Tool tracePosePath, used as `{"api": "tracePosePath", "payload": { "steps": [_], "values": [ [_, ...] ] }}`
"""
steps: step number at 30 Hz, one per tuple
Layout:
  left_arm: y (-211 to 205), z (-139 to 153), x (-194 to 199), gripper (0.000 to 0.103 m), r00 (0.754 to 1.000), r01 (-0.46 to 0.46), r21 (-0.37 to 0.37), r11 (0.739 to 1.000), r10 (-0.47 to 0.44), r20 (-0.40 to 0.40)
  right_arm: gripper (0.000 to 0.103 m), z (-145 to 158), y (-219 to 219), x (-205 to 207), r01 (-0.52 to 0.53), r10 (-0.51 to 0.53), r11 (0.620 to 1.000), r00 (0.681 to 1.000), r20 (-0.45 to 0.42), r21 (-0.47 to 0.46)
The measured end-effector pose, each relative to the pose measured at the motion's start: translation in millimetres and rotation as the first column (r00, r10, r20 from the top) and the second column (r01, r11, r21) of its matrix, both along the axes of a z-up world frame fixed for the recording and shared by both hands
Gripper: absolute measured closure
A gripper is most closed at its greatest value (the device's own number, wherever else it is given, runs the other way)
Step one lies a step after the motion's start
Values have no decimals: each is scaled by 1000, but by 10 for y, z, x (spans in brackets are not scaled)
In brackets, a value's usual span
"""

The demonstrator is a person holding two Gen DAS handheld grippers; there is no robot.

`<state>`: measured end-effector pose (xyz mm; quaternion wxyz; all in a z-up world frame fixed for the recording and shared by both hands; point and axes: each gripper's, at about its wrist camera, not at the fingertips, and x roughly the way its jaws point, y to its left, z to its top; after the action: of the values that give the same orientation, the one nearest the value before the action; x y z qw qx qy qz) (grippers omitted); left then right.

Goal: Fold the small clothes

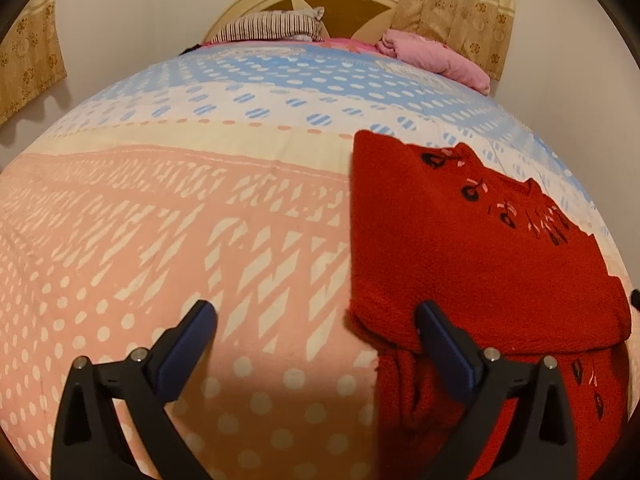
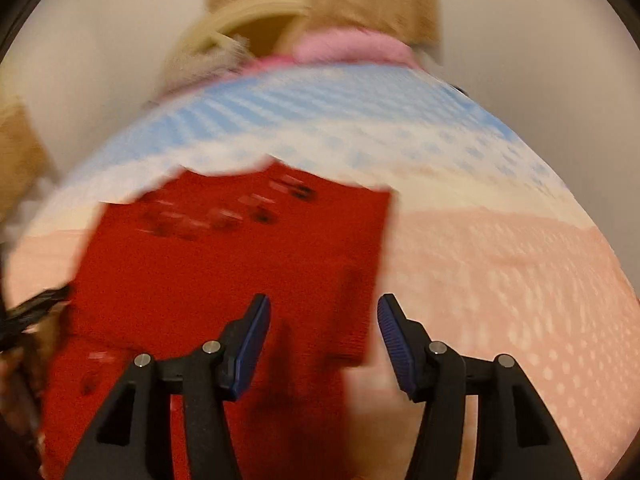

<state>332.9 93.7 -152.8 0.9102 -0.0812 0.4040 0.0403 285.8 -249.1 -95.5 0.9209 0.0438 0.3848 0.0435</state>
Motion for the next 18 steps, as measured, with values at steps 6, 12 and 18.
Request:
{"api": "tracePosePath", "payload": {
  "steps": [6, 12, 18],
  "values": [
    [-57, 6, -26, 0, 1000, 0, 48, 999, 0, -7, 46, -115, 478, 67, -193, 188, 980, 979, -80, -54],
    [-18, -13, -54, 0, 1000, 5, 13, 1000, -5, -11, 51, -354, 101, 71, -138, 138, 990, 982, -128, 9],
    [-52, -6, -54, 0, 1000, 8, 33, 999, -8, -8, 54, -389, 41, -28, -156, 157, 988, 980, -123, 20]
  ]
}}
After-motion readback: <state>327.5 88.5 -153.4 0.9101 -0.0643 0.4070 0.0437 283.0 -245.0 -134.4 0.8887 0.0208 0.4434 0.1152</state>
